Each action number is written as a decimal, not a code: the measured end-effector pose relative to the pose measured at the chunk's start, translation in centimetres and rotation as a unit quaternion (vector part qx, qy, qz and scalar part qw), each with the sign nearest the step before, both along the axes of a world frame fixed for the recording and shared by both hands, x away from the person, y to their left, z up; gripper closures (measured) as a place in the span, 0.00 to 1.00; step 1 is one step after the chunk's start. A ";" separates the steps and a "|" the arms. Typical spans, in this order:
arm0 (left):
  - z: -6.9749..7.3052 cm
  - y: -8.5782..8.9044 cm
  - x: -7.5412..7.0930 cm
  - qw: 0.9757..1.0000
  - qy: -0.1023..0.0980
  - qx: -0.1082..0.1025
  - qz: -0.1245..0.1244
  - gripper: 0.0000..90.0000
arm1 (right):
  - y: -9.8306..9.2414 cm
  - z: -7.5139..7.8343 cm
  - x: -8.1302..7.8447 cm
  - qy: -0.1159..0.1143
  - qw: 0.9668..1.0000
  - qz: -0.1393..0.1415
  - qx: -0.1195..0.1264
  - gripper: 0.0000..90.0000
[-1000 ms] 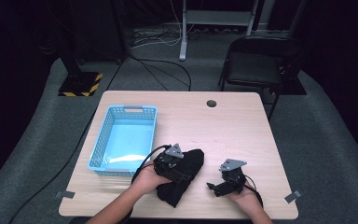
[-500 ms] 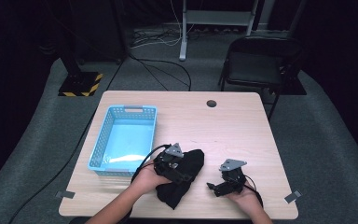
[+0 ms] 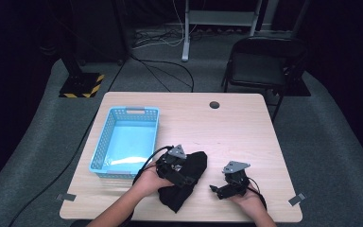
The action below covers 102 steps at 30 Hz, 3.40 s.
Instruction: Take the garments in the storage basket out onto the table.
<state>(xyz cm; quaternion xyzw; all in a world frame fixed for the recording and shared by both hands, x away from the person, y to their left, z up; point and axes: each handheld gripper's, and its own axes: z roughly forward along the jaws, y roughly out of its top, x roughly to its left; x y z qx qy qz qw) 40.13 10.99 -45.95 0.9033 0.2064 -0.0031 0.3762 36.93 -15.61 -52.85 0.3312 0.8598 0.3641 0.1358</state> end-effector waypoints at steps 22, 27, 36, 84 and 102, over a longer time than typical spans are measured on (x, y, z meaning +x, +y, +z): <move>1.5 0.4 -0.3 1.000 -0.012 -0.016 0.000 0.14 | 0.0 0.0 0.0 -0.001 1.000 0.000 -0.001 0.02; 2.4 0.8 -0.3 0.999 -0.022 -0.027 0.004 0.14 | 0.0 0.0 0.0 0.000 1.000 0.000 0.000 0.02; 3.7 1.5 -0.3 0.998 -0.037 -0.044 0.013 0.14 | -0.1 0.0 0.0 -0.001 1.000 0.000 0.002 0.02; 6.4 11.7 3.3 0.979 -0.066 -0.102 0.164 0.15 | 0.0 0.0 0.2 -0.001 1.000 -0.002 0.000 0.02; 5.9 15.0 4.2 0.968 -0.057 -0.117 0.216 0.15 | 0.0 0.0 0.2 -0.002 1.000 -0.002 -0.001 0.02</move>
